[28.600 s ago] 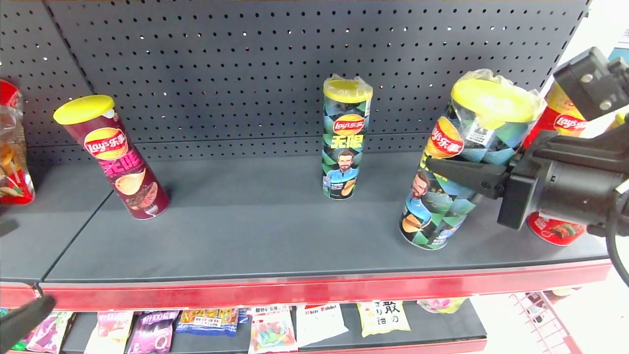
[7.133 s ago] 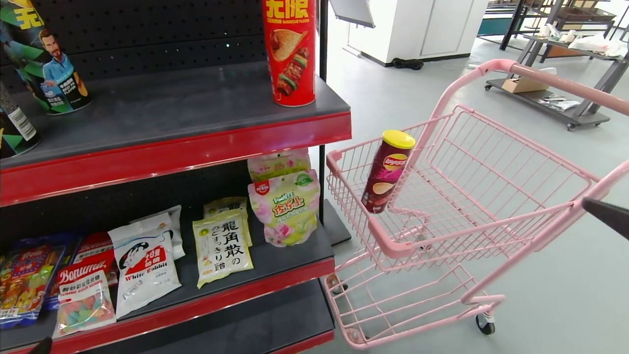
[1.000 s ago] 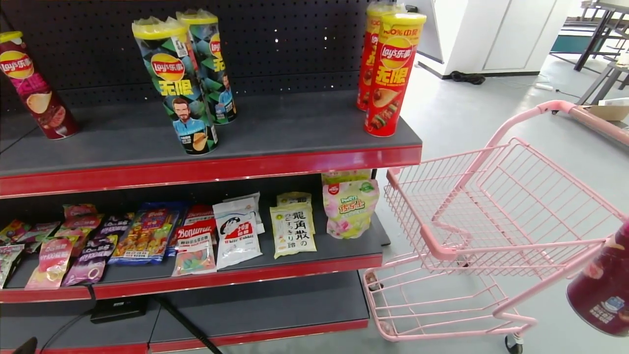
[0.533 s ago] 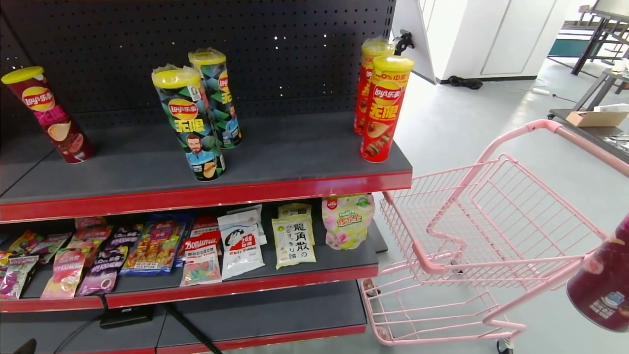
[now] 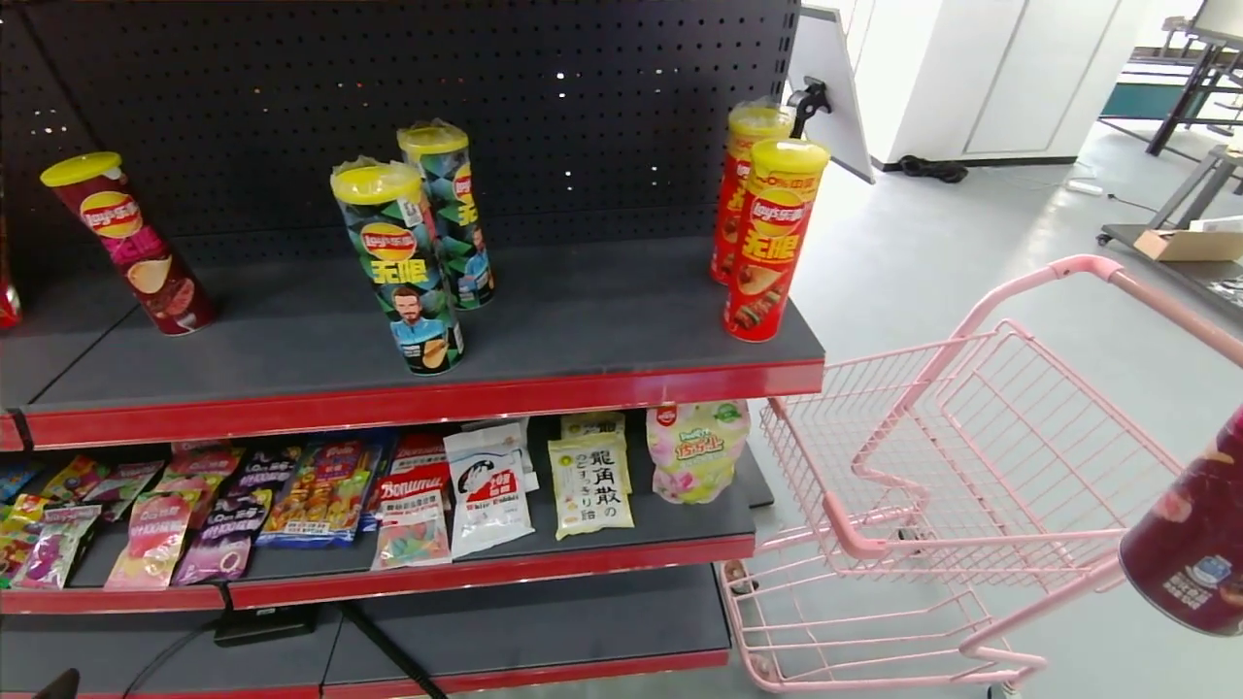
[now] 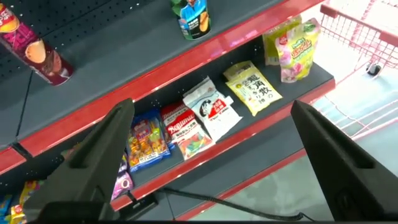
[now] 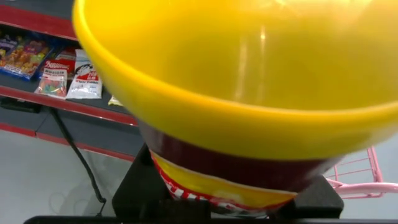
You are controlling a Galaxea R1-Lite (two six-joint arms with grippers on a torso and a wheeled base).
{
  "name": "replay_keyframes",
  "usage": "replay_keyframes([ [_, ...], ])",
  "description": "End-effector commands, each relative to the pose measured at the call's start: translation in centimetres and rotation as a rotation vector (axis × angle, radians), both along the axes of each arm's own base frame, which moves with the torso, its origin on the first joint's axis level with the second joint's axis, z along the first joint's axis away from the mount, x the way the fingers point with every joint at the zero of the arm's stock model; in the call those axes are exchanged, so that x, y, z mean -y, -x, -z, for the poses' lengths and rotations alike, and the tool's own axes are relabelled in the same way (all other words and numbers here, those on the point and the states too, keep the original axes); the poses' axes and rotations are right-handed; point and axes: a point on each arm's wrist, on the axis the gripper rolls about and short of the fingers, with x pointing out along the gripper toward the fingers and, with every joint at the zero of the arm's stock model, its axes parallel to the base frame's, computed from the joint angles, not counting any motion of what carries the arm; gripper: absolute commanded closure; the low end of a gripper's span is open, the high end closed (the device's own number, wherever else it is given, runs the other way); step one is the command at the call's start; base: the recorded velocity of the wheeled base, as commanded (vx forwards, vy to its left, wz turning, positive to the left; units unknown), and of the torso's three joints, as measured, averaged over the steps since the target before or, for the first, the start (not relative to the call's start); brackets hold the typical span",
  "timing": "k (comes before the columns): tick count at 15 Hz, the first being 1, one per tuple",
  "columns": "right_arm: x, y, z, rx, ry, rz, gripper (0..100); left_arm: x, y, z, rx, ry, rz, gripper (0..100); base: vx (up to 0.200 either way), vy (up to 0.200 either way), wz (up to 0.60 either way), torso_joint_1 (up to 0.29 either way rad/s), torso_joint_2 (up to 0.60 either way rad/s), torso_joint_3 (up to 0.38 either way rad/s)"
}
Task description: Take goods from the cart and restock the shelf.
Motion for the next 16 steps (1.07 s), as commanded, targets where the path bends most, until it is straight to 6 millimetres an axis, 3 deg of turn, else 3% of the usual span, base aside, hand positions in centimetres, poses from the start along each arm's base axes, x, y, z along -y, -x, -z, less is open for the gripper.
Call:
replay_keyframes([
  [1, -0.05, -0.17, 0.14, -0.011, 0.002, -0.001, 100, 0.0, 0.0, 0.0, 0.0, 0.0, 0.0, 0, 0.0, 0.0, 0.0, 0.0, 0.0, 0.0],
  [7, -0.01, 0.06, 0.4, -0.012, 0.001, -0.006, 100, -0.01, 0.03, 0.0, 0.001, 0.002, 0.0, 0, 0.0, 0.0, 0.0, 0.0, 0.0, 0.0],
  [16, -0.39, -0.56, 0.97, 0.076, -0.05, -0.084, 100, -0.02, 0.08, 0.04, 0.002, 0.002, 0.0, 0, 0.0, 0.2, 0.0, 0.004, 0.0, 0.002],
])
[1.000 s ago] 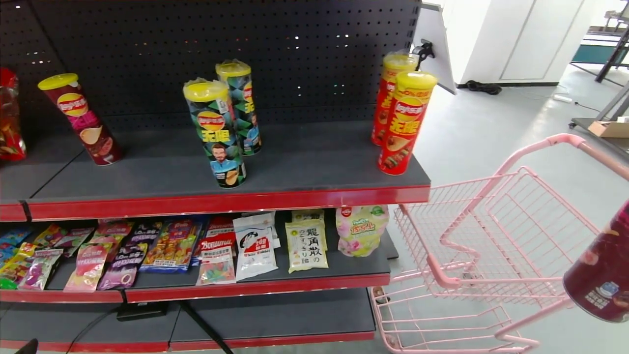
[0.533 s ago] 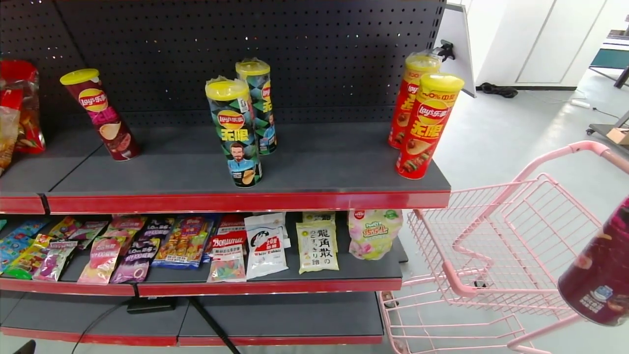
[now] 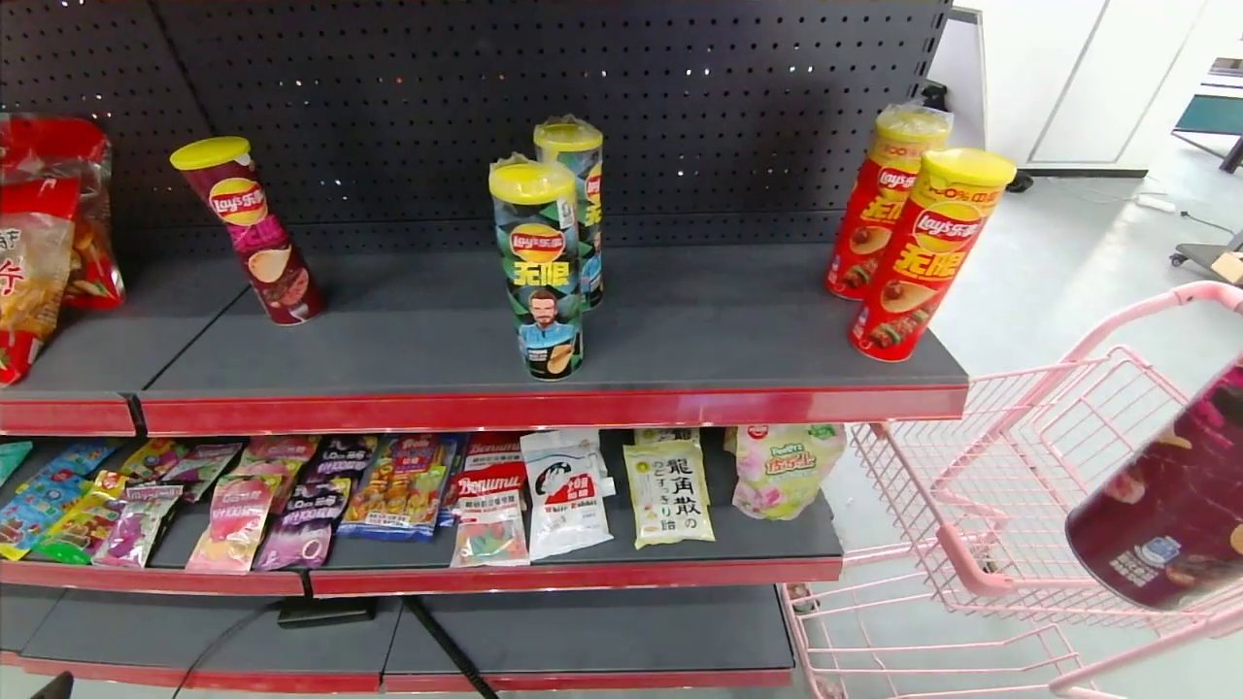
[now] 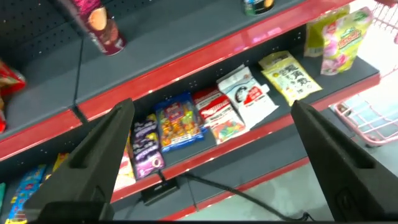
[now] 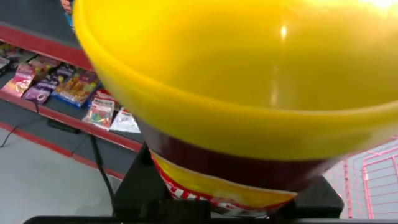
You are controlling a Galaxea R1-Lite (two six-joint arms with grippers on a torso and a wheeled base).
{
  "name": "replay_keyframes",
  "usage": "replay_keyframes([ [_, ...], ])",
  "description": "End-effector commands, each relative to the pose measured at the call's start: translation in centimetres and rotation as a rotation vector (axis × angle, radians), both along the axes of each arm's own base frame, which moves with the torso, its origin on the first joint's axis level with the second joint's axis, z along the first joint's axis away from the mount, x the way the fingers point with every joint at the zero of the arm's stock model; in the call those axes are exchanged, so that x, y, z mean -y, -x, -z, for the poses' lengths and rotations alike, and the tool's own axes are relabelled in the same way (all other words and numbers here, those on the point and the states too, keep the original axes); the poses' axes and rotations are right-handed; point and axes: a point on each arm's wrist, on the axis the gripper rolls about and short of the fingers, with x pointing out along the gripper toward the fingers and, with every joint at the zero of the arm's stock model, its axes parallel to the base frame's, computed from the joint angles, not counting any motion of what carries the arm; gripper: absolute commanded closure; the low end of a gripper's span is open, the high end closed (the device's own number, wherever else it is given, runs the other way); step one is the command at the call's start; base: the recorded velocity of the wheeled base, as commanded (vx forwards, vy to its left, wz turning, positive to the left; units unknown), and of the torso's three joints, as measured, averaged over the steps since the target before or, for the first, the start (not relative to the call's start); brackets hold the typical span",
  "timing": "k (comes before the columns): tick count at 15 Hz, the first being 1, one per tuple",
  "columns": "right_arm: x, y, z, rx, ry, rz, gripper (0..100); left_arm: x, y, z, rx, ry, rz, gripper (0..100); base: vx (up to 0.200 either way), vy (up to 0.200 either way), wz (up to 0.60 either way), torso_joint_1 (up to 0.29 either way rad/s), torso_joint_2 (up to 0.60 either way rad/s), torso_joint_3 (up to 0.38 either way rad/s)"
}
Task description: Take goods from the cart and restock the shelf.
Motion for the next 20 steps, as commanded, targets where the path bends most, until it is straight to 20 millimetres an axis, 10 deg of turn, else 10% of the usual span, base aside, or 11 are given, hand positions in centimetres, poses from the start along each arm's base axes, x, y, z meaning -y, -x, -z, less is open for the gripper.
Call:
replay_keyframes([
  [1, -0.18, -0.06, 0.15, -0.007, -0.005, -0.042, 100, 0.0, -0.01, -0.02, 0.0, 0.0, 0.0, 0, 0.0, 0.2, 0.0, 0.007, 0.0, -0.002],
  [20, -1.05, 0.05, 0.18, -0.021, -0.019, -0.225, 100, -0.02, 0.06, 0.16, -0.001, -0.003, -0.004, 0, 0.0, 0.2, 0.0, 0.002, 0.0, 0.002],
])
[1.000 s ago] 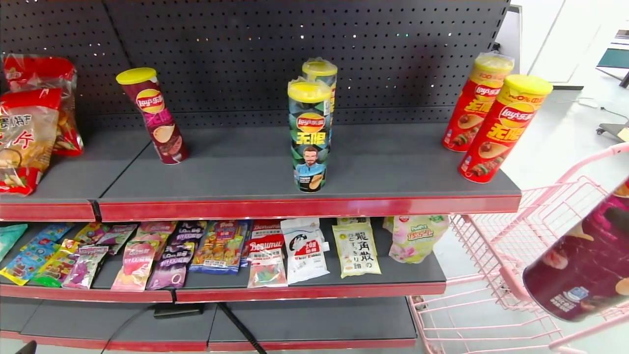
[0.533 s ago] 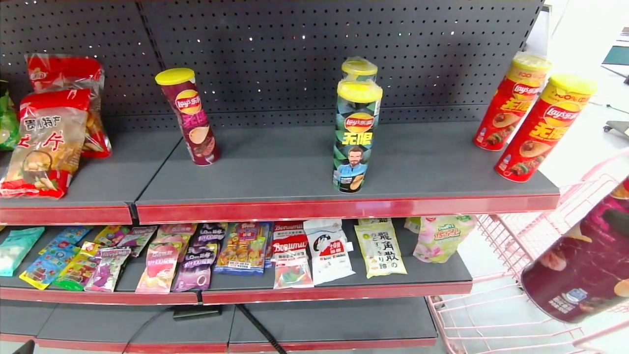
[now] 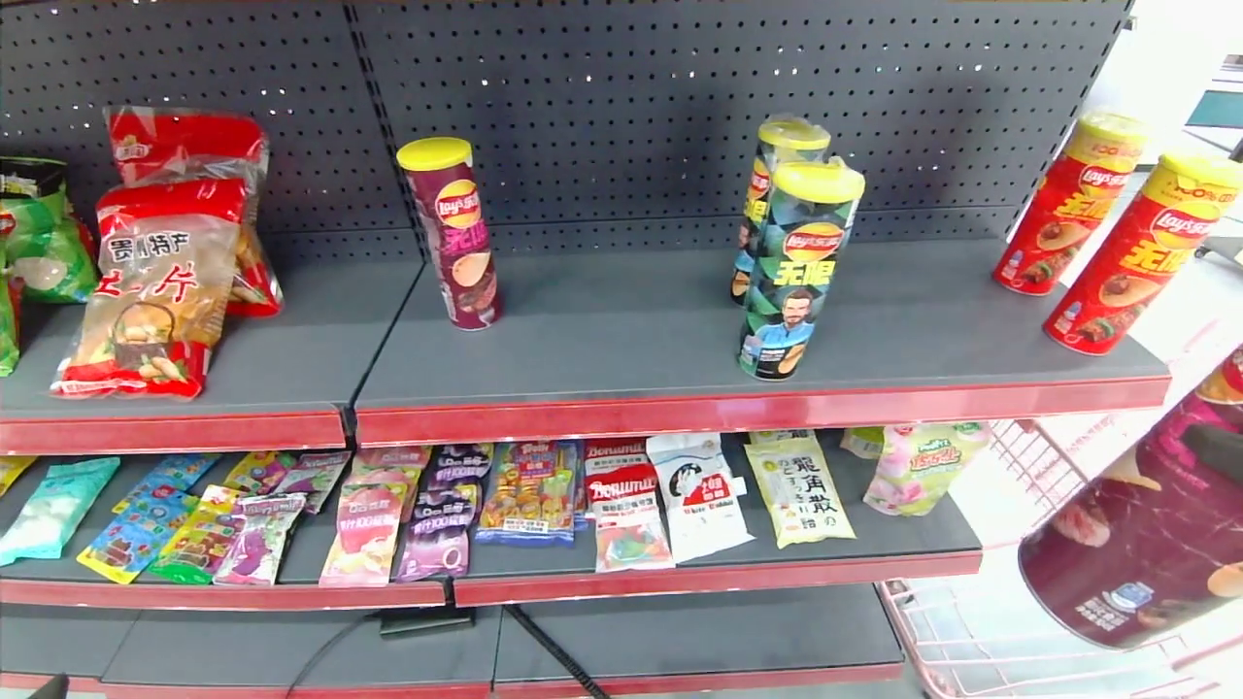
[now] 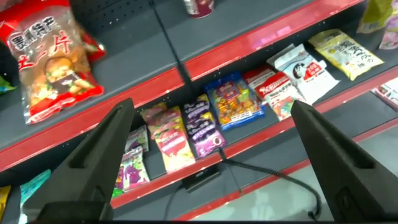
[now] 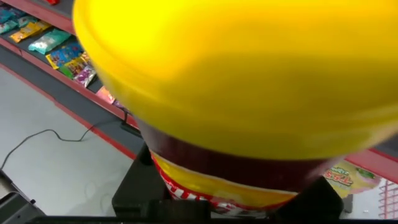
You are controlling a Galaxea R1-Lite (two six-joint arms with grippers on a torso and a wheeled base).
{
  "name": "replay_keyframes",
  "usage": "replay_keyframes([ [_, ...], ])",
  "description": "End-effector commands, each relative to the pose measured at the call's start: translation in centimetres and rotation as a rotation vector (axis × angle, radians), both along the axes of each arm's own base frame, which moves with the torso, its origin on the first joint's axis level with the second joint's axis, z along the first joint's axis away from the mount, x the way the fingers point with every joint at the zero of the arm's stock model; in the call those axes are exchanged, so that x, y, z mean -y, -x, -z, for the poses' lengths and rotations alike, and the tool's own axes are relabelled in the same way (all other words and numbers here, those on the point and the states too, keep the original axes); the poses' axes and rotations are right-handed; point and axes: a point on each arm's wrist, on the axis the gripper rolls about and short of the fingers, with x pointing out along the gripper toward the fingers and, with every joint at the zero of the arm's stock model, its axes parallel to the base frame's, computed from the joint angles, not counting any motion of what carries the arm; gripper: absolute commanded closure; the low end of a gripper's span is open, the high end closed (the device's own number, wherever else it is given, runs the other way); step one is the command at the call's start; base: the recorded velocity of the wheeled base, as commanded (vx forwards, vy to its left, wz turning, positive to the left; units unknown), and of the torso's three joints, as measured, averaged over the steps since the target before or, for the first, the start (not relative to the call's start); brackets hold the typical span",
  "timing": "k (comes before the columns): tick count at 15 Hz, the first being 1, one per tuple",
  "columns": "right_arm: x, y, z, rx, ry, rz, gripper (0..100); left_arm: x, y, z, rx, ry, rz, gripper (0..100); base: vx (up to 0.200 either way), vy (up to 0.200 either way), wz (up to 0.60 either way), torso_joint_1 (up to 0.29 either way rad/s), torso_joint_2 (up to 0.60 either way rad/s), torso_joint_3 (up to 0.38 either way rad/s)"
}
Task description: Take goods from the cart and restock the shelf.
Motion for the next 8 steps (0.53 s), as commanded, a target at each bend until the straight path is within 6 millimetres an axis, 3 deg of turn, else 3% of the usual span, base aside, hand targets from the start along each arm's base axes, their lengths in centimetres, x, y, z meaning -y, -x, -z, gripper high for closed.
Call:
replay_keyframes([
  [1, -0.1, -0.3, 0.0, -0.009, 0.003, -0.005, 100, 0.0, 0.0, 0.2, -0.006, -0.001, 0.0, 0, 0.0, 0.2, 0.0, 0.002, 0.0, -0.012],
  [8, -1.0, -1.8, 0.4, -0.063, 0.021, -0.061, 100, 0.0, 0.0, 0.4, -0.008, -0.003, 0.0, 0, 0.0, 0.2, 0.0, 0.0, 0.0, 0.001],
])
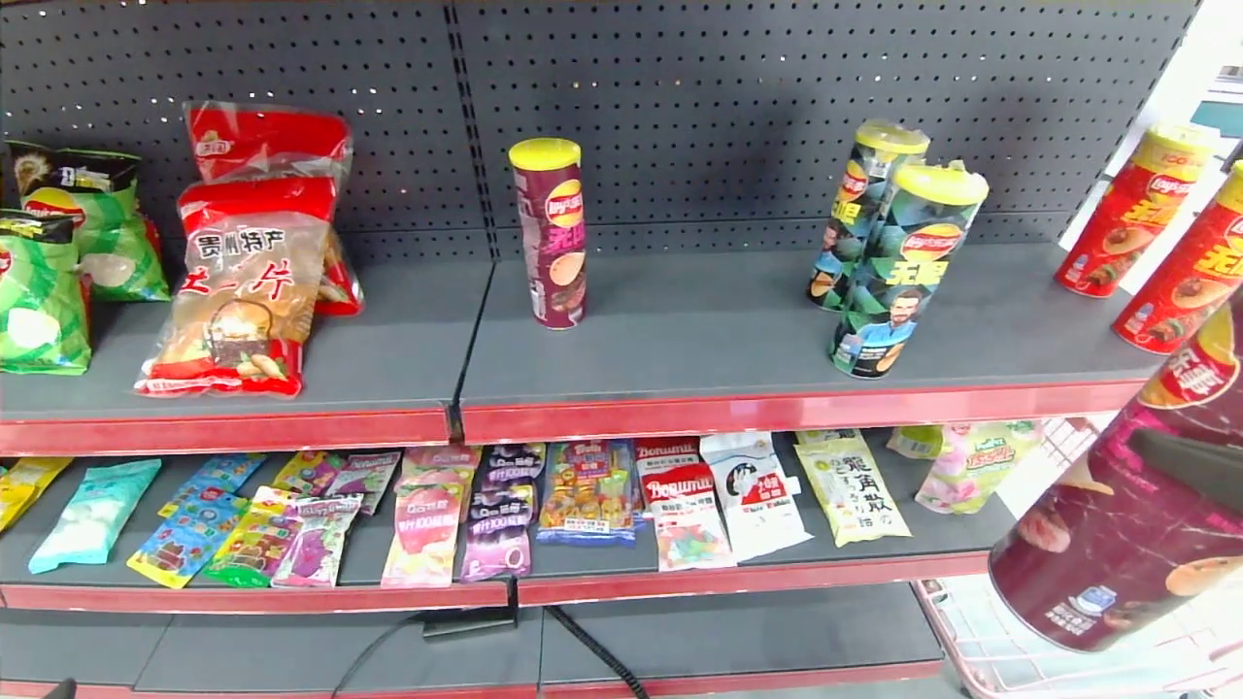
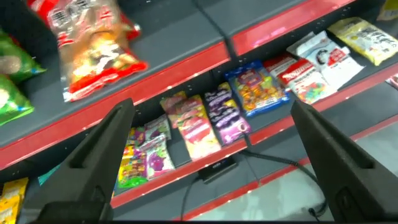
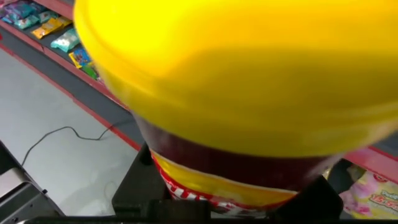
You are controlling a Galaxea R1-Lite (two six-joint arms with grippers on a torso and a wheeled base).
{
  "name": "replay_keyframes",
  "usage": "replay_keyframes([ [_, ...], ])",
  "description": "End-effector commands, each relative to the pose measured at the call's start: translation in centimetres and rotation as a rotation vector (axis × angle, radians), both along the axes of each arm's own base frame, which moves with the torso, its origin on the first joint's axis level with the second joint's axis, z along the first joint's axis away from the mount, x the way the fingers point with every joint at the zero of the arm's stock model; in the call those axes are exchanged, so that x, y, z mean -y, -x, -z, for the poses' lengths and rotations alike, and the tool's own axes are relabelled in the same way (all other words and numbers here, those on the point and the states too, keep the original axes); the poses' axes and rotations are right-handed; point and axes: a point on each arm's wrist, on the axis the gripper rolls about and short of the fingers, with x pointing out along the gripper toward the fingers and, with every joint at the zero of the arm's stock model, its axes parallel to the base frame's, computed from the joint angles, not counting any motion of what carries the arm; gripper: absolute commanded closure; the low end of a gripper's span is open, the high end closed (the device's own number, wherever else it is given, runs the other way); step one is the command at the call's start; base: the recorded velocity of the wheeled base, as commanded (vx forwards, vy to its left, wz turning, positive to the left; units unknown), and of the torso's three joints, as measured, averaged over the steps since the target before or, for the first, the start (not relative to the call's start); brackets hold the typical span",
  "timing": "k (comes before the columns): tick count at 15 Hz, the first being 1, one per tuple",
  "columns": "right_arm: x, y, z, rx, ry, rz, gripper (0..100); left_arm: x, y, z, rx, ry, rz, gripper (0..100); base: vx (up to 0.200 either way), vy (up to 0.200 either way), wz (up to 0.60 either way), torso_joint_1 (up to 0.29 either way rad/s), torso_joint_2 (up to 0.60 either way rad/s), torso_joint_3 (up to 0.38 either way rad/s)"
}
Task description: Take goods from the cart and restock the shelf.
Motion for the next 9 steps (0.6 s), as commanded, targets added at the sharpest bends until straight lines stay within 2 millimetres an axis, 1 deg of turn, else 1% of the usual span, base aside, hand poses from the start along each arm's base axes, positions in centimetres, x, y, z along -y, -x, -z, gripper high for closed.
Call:
replay_keyframes([
  [1, -0.22, -0.52, 0.25, -0.02, 0.008, -0.002, 100, 0.0, 0.01, 0.02, 0.001, 0.0, 0.0, 0, 0.0, 0.2, 0.0, 0.002, 0.0, 0.002],
  [5, -0.24, -0.56, 0.44, -0.025, 0.015, -0.003, 100, 0.0, -0.01, 0.12, -0.004, -0.003, 0.0, 0, 0.0, 0.2, 0.0, 0.001, 0.0, -0.001],
  [6, -0.24, -0.56, 0.44, -0.025, 0.015, -0.003, 100, 0.0, -0.01, 0.12, -0.003, -0.007, 0.001, 0, 0.0, 0.0, 0.0, 0.0, 0.0, 0.0],
  [8, -0.22, -0.53, 0.51, -0.026, 0.015, -0.003, 100, 0.01, -0.06, 0.32, -0.006, -0.02, 0.003, 0, 0.0, 0.2, 0.0, 0.002, 0.0, 0.007],
  [9, -0.21, -0.5, 0.54, -0.026, 0.015, -0.003, 100, 0.02, -0.06, 0.49, -0.008, -0.033, 0.004, 0, 0.0, 0.0, 0.0, 0.0, 0.0, 0.0],
])
